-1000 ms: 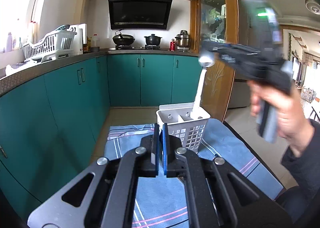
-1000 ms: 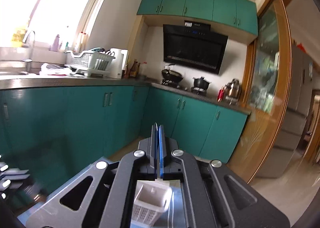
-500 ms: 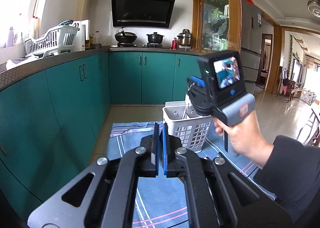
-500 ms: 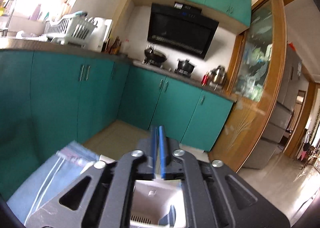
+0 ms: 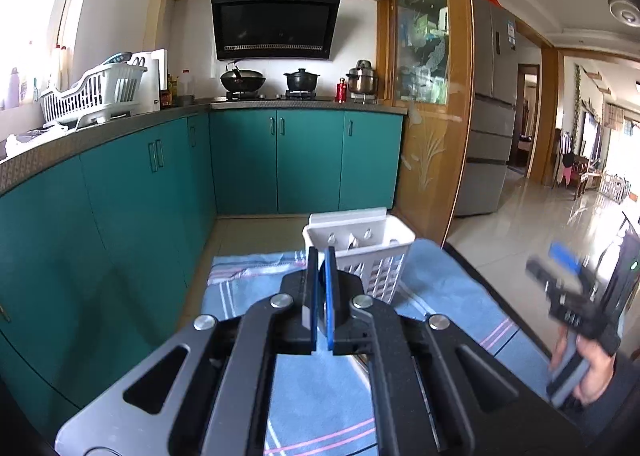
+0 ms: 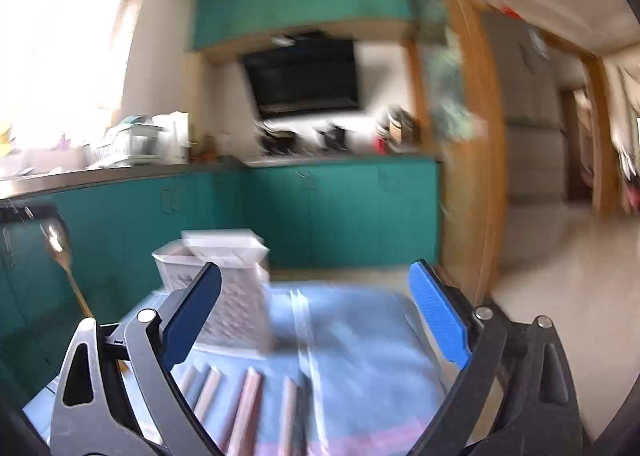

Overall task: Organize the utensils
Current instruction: 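Lower the gold-handled spoon into the white holder and open the left tool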

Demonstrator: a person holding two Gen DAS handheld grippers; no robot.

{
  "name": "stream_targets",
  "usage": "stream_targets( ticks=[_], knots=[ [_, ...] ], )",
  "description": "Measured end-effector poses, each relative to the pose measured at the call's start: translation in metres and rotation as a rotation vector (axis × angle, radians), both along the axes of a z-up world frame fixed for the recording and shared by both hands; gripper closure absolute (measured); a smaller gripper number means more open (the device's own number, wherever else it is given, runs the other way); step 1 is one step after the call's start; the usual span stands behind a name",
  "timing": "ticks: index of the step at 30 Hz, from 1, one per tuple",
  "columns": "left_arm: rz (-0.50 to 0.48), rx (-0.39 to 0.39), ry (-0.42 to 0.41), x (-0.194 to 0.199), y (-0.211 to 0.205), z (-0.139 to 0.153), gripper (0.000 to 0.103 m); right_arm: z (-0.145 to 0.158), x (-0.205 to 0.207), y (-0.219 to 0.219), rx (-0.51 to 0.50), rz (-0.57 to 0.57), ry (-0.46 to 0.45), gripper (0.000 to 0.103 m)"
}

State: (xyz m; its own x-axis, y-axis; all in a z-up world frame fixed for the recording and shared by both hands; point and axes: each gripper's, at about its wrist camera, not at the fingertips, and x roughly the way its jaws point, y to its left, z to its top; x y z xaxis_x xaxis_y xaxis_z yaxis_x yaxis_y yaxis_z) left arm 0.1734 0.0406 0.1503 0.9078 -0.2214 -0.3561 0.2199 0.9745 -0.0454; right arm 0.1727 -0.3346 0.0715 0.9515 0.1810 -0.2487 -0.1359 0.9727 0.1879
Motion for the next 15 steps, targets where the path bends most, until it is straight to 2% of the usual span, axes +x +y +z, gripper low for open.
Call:
stream_targets(
  ticks=[2, 5, 9, 11, 15],
  knots=[
    [0.01, -0.003, -0.016, 0.007, -0.006, 0.017, 0.1, -0.002, 0.003, -0.022, 0.093, -0.001, 0.011, 0.01],
    [0.01, -0.005, -0.041, 0.022, -0.02, 0.044, 0.1, -0.006, 0.006, -0.041, 0.072, -0.059, 0.014, 0.01],
    [0.033, 0.035, -0.078, 0.056, -0.049, 0.079, 0.1, -0.013, 0.013, -0.055, 0.122, -0.065, 0.044, 0.01],
    [0.04, 0.049, -0.084, 0.08, -0.066, 0.089, 0.101, -0.016, 0.015, -0.059, 0.131, -0.063, 0.057, 0.01],
    [0.069, 0.075, -0.09, 0.121, -0.088, 0.09, 0.1, -0.011, 0.017, -0.057, 0.127, -0.053, 0.03, 0.01]
  ],
)
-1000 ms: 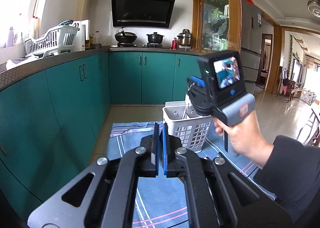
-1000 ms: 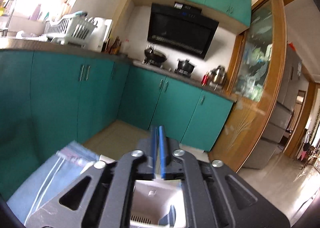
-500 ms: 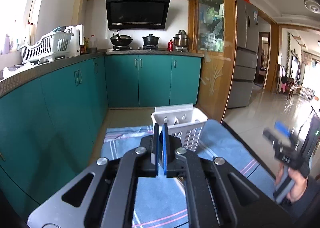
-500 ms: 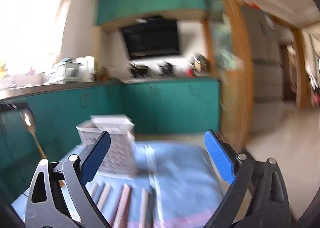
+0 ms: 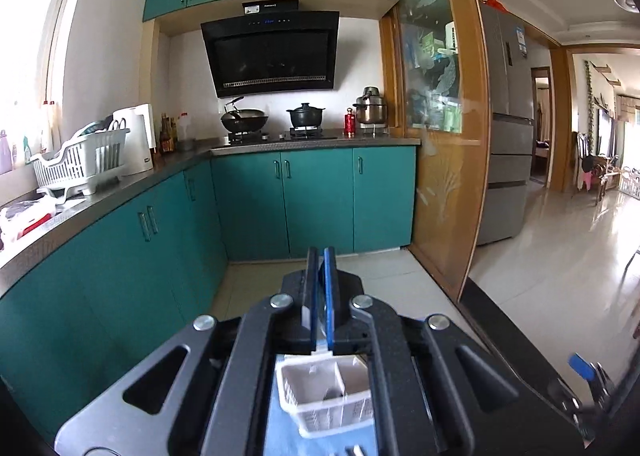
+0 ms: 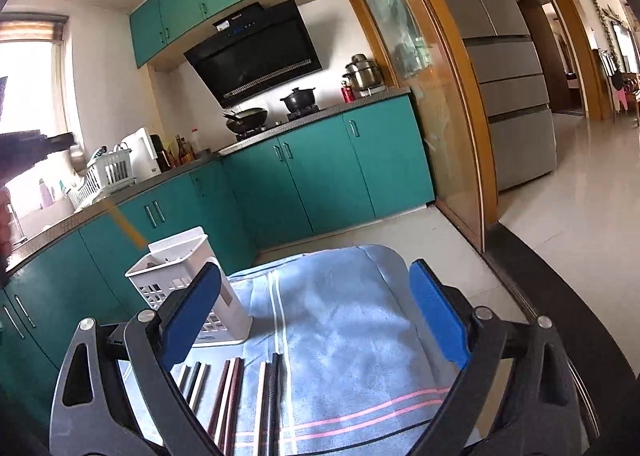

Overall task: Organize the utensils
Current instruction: 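Lower the gold-handled spoon into the white holder and open the left tool, then move both tools back over the row of chopsticks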

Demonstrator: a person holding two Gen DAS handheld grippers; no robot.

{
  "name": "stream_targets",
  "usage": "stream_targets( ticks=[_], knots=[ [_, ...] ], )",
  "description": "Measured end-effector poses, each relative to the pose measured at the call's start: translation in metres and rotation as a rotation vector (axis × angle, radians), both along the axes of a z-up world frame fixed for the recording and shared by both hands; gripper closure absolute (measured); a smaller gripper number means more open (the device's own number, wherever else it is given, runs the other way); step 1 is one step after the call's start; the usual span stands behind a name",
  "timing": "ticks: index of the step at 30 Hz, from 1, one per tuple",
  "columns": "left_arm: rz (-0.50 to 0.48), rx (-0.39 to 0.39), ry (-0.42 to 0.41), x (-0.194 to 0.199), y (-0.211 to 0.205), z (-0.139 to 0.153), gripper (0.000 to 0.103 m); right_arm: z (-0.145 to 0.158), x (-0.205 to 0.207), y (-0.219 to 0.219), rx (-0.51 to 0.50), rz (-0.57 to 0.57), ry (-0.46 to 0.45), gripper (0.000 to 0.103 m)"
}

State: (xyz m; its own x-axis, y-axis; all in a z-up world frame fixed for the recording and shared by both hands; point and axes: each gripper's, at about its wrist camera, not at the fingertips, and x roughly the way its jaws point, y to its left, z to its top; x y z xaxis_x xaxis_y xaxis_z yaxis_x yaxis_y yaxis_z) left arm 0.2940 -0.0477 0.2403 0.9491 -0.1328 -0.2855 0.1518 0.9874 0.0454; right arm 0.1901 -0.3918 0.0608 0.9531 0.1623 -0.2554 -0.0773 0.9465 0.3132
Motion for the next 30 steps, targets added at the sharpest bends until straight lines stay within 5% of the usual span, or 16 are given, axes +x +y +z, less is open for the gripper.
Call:
stream_targets(
  ticks=[4, 11, 12, 13, 15, 19, 24, 27, 30],
  knots=[
    [0.014, 0.021, 0.105, 0.05, -0.018, -0.034, 0.1, 0.002, 0.001, 0.003, -0.021, 0.006, -0.009, 0.01],
    [-0.006, 0.097, 0.244, 0.079, -0.037, -0.105, 0.099, 0.001, 0.01, 0.01, -0.026, 0.032, 0.004, 0.01],
    [-0.01, 0.113, 0.246, 0.077, -0.037, -0.112, 0.084, 0.001, 0.011, 0.012, -0.033, 0.035, 0.006, 0.01],
    [-0.013, 0.121, 0.241, 0.075, -0.036, -0.114, 0.056, 0.0, 0.011, 0.014, -0.039, 0.04, 0.009, 0.01],
    [-0.02, 0.098, 0.191, 0.056, -0.027, -0.112, 0.027, 0.0, 0.01, 0.018, -0.049, 0.048, 0.008, 0.01],
    [-0.044, 0.036, 0.09, -0.003, 0.0, -0.097, 0.009, 0.0, 0.006, 0.029, -0.088, 0.072, 0.0, 0.01],
    [0.008, -0.03, 0.024, -0.098, 0.037, -0.111, 0.004, -0.001, -0.003, 0.054, -0.155, 0.109, 0.013, 0.01],
    [0.06, -0.05, 0.079, -0.131, 0.047, -0.141, 0.004, -0.004, -0.009, 0.076, -0.203, 0.143, 0.064, 0.009],
    [0.053, -0.139, 0.218, -0.141, 0.049, -0.178, 0.004, -0.012, -0.024, 0.096, -0.232, 0.177, 0.105, 0.006]
  ],
)
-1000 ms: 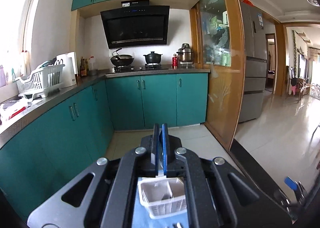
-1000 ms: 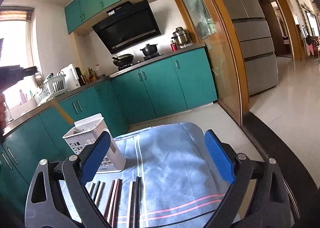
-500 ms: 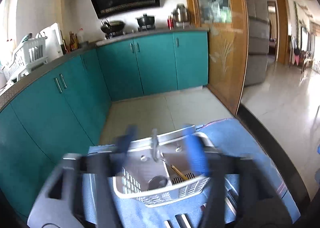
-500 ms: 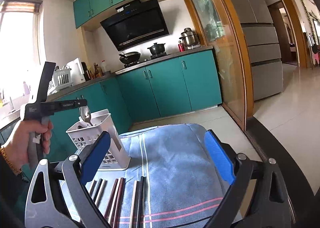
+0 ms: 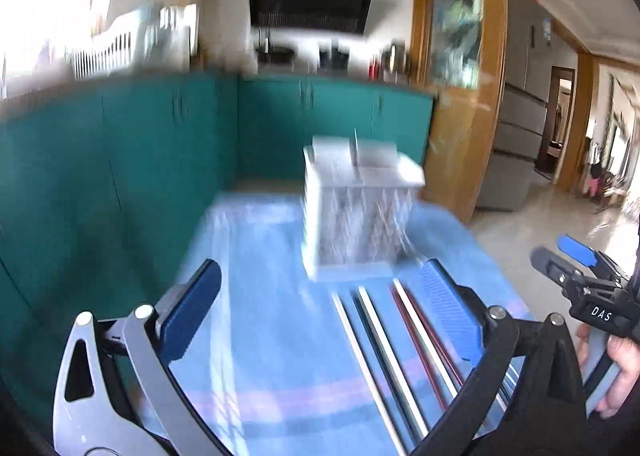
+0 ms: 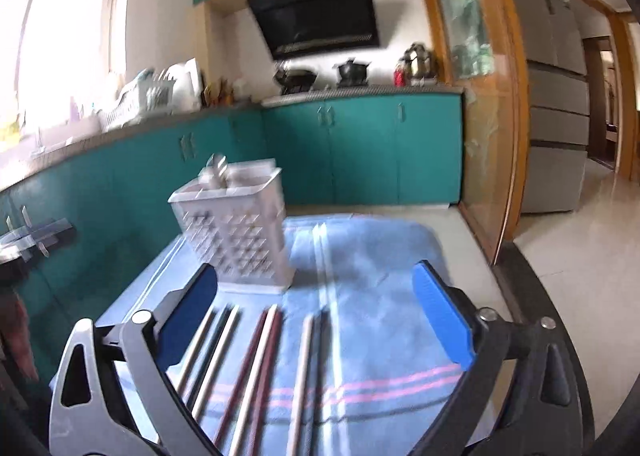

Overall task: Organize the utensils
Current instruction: 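Move both tools back over the row of chopsticks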

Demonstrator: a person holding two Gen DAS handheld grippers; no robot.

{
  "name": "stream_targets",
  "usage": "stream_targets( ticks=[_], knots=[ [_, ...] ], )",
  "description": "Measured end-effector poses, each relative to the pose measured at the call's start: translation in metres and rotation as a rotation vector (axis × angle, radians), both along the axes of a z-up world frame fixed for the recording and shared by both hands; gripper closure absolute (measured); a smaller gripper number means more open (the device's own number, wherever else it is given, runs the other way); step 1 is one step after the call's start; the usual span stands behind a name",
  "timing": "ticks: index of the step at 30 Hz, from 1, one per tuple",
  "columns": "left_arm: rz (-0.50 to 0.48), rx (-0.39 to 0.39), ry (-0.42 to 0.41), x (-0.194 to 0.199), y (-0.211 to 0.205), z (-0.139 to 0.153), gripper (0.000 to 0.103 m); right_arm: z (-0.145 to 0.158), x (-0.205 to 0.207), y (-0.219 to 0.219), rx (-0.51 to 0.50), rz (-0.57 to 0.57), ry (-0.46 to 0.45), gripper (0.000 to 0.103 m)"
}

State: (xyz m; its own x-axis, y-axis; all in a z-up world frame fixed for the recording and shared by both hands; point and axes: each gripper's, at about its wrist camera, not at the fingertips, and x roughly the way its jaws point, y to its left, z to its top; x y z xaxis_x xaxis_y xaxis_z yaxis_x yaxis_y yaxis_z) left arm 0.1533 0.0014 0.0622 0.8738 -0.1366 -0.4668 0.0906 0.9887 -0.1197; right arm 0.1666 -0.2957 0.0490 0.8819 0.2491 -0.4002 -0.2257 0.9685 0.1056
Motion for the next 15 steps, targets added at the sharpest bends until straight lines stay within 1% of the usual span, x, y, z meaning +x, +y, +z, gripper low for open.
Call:
stream_targets(
  ticks=[1, 2, 3, 4, 7, 8, 11, 15],
  knots=[
    [0.0, -0.004, 0.022, -0.001, -0.002, -0.01, 0.004, -0.003, -0.007, 0.004, -0.009, -0.005, 0.001, 0.005],
    [0.016, 0.023, 0.041, -0.005, -0.004, -0.023, 0.004, -0.007, -0.014, 0.008, -0.012, -0.002, 0.004, 0.005],
    [0.02, 0.055, 0.057, -0.005, -0.008, -0.03, 0.004, -0.01, -0.019, 0.01, -0.017, -0.003, 0.008, 0.005],
    [0.018, 0.068, 0.071, -0.004, -0.009, -0.033, 0.004, -0.015, -0.025, 0.013, -0.02, -0.006, 0.017, 0.005],
    [0.0, 0.031, 0.094, -0.005, -0.008, -0.035, 0.004, -0.024, -0.032, 0.015, -0.029, -0.009, 0.036, 0.005],
    [0.001, 0.032, 0.094, -0.005, -0.008, -0.036, 0.004, -0.027, -0.033, 0.016, -0.038, -0.018, 0.039, 0.005],
    [-0.012, 0.031, 0.087, -0.008, -0.012, -0.037, 0.004, -0.032, -0.031, 0.015, -0.043, -0.042, 0.05, 0.005],
    [-0.024, 0.043, 0.107, -0.005, -0.016, -0.044, 0.004, -0.034, -0.026, 0.012, -0.045, -0.056, 0.06, 0.005]
  ],
)
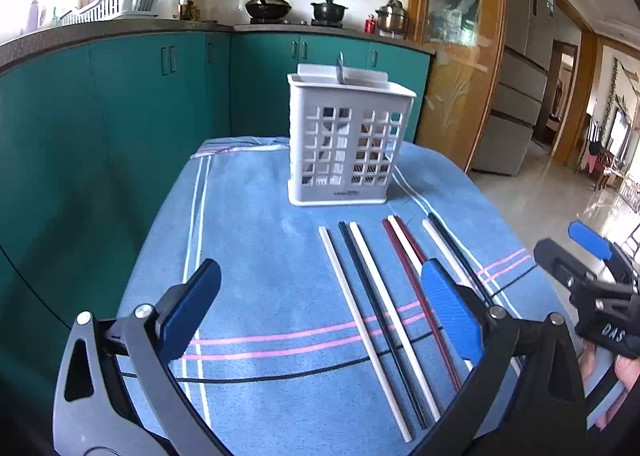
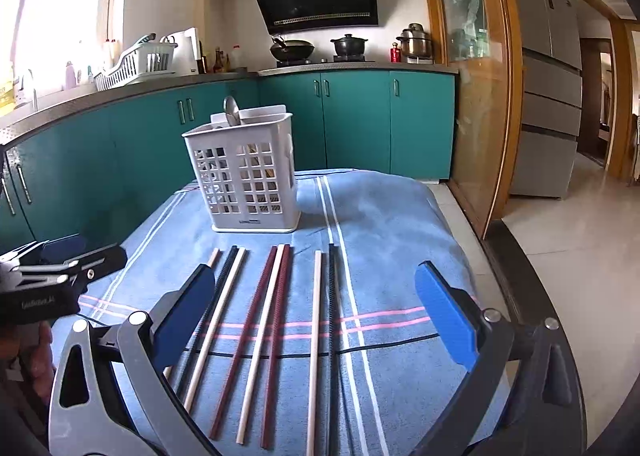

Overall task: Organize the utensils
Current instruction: 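Move both tools back over the row of chopsticks, then grasp a white chopstick with the left tool while the right tool grasps a black chopstick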

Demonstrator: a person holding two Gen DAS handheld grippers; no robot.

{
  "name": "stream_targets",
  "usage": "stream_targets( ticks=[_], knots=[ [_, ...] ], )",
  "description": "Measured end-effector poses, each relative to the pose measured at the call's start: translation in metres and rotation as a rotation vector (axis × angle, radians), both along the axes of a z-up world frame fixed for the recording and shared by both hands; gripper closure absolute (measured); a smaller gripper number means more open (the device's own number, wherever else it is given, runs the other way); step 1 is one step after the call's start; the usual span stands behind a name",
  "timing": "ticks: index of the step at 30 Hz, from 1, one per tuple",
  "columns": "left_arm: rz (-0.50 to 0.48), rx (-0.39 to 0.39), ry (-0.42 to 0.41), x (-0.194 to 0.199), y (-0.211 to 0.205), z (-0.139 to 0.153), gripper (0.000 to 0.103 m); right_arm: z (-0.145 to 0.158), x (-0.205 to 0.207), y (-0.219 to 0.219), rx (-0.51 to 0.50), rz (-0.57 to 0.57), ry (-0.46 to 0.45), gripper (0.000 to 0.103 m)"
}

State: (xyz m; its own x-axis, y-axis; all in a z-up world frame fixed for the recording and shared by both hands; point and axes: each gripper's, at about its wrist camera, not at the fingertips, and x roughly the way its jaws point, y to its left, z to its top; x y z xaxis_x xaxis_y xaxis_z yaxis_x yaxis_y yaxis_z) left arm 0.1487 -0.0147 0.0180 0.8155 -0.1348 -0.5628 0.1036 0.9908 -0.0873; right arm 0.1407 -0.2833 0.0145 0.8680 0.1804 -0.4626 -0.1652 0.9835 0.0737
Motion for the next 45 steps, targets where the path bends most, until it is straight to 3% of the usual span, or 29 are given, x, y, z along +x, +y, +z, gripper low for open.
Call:
stream_targets(
  ticks=[24, 28, 34, 36, 39, 42, 45],
  knots=[
    [-0.038, -0.023, 0.044, 0.0, -0.005, -0.01, 0.004, -0.004, 0.007, -0.002, -0.001, 0.026, 0.021, 0.006],
    [-0.009, -0.024, 0.065, 0.014, 0.0, -0.012, 0.004, -0.001, 0.022, -0.008, -0.018, 0.041, 0.069, 0.03],
    [0.028, -0.01, 0.178, 0.075, -0.001, -0.019, 0.013, 0.004, 0.092, -0.019, -0.014, 0.053, 0.222, 0.043],
    [0.037, -0.02, 0.235, 0.101, -0.001, -0.022, 0.013, -0.005, 0.119, -0.017, 0.003, 0.076, 0.293, 0.047],
    [0.041, -0.024, 0.324, 0.138, -0.004, -0.034, 0.014, -0.021, 0.16, -0.005, -0.034, 0.088, 0.374, 0.062],
    [0.054, -0.031, 0.382, 0.163, -0.003, -0.046, 0.02, -0.038, 0.189, -0.001, -0.007, 0.105, 0.452, 0.076],
    [0.062, -0.04, 0.395, 0.171, -0.001, -0.053, 0.023, -0.046, 0.2, 0.002, -0.003, 0.107, 0.485, 0.083]
  ],
)
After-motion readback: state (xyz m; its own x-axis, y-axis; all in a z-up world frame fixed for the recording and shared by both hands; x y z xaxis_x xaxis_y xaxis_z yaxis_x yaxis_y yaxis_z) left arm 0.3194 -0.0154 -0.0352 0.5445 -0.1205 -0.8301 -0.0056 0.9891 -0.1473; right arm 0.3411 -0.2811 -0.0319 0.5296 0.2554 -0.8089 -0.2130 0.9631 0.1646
